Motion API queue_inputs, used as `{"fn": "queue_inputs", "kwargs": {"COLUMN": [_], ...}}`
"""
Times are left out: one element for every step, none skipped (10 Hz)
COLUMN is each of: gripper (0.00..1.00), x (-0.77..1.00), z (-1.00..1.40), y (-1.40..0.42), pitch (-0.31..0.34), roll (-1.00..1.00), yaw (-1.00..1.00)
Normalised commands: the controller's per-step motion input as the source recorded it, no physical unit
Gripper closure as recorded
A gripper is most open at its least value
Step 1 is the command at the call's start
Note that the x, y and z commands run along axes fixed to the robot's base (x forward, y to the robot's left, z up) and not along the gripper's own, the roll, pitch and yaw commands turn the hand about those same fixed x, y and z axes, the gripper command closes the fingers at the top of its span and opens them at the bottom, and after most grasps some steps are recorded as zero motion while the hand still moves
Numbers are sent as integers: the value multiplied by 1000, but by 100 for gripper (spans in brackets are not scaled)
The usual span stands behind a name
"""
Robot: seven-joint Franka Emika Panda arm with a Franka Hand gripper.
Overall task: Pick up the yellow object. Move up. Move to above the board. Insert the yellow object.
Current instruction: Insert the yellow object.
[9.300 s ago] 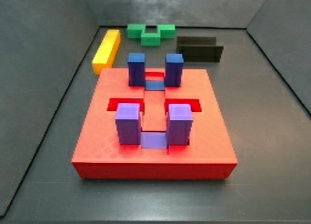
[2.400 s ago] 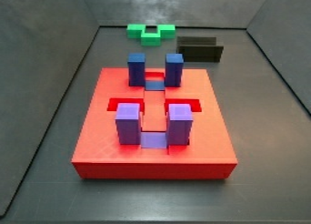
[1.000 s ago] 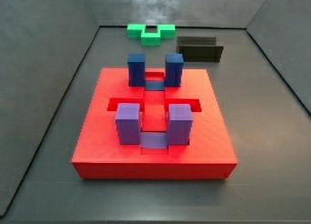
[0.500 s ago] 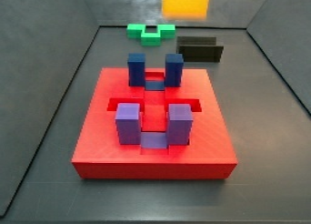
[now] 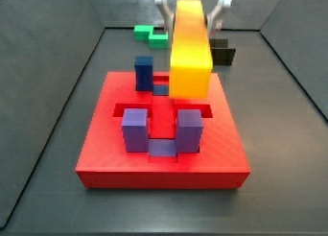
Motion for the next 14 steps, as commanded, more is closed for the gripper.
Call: {"fn": "queue_inputs", "kwargs": {"gripper": [100, 100, 100, 100, 100, 100, 100, 100, 100, 100, 100, 100, 100, 100], "x": [0, 0, 0, -186, -257, -177, -43, -17, -29, -3, 0, -54, -37, 0], "z": [-509, -471, -434, -317, -214, -169, 9, 394, 523, 237, 0, 0, -71, -109], "y": [29, 29, 51, 114, 71, 37, 0, 0, 0, -69, -86, -129, -149, -91], "pitch": [0, 0, 0, 0, 0, 0, -27, -44, -69, -79, -59, -20, -4, 0], "roll": [46, 0, 0, -46, -129, -133, -59, -176, -237, -127, 0, 27, 106, 190], "yaw": [26, 51, 46, 0, 0, 0, 106, 289, 317, 346, 334, 83, 40, 40]}}
